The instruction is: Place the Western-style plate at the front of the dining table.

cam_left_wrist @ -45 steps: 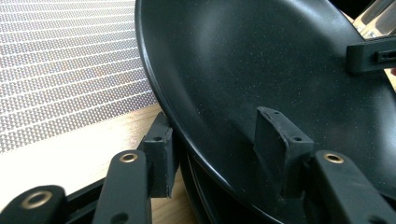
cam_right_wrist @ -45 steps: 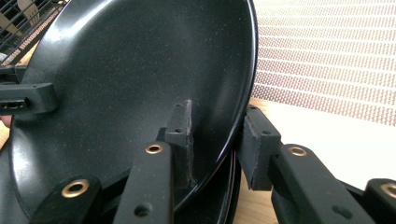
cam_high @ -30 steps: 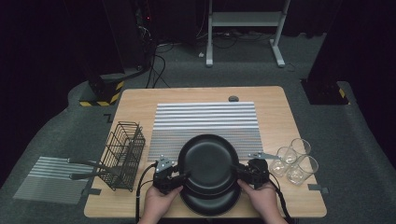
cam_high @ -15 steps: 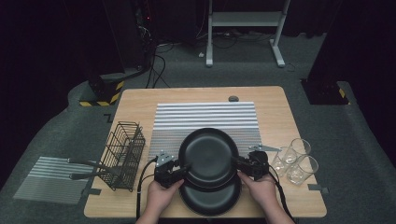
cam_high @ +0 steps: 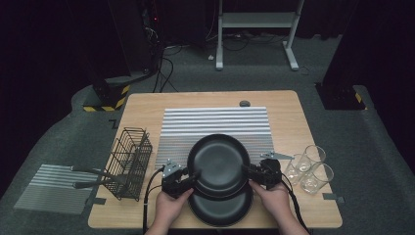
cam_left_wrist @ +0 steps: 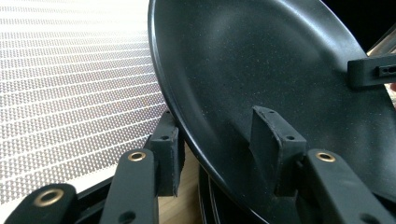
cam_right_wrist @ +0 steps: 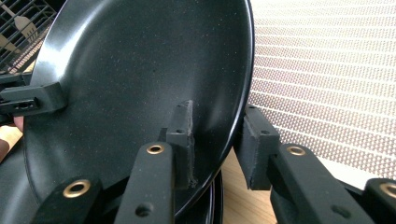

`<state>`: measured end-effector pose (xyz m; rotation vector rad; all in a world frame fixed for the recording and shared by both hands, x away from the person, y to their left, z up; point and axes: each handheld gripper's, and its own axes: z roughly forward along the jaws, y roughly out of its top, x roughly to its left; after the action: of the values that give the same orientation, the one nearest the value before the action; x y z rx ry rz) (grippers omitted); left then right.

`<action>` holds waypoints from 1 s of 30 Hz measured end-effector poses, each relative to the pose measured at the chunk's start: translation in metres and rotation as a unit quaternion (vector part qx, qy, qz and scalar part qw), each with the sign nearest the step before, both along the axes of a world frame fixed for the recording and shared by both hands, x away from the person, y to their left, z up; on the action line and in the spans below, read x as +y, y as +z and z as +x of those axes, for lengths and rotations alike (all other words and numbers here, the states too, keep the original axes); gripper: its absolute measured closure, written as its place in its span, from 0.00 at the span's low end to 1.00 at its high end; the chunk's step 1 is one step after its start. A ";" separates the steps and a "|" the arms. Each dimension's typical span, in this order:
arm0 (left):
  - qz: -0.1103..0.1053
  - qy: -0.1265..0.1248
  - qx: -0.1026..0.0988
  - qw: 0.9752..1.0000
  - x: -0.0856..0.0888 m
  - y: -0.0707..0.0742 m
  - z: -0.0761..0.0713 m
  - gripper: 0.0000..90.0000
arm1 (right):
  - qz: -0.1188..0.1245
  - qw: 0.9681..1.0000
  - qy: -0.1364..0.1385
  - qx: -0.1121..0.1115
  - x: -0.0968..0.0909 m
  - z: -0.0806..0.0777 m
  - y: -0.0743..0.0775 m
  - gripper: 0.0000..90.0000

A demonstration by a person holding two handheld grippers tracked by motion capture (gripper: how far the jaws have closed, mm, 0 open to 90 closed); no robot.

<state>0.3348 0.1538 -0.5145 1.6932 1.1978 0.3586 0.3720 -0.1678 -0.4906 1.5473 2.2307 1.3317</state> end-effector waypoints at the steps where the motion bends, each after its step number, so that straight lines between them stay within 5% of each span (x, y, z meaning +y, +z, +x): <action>1: 0.000 0.002 -0.001 1.000 -0.001 0.000 0.000 0.61 | 0.000 1.000 0.000 0.001 0.001 -0.001 0.000 0.74; 13: 0.002 0.008 -0.002 1.000 -0.001 0.001 -0.001 0.62 | -0.024 1.000 -0.001 0.005 0.004 -0.012 -0.001 0.64; 20: 0.003 0.010 -0.001 1.000 -0.001 0.002 -0.001 0.62 | -0.037 0.999 0.008 -0.018 0.010 -0.022 -0.004 0.65; 25: 0.018 0.024 -0.008 1.000 -0.002 0.005 -0.004 0.64 | -0.030 0.999 0.007 -0.017 0.008 -0.022 -0.005 0.67; 30: 0.032 0.012 -0.009 0.999 0.001 0.006 -0.005 0.64 | -0.035 0.999 0.003 -0.020 0.009 -0.023 -0.005 0.67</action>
<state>0.3295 0.1548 -0.5084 1.7279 1.2058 0.4302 0.3486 -0.1586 -0.4954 1.4774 2.2348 1.2608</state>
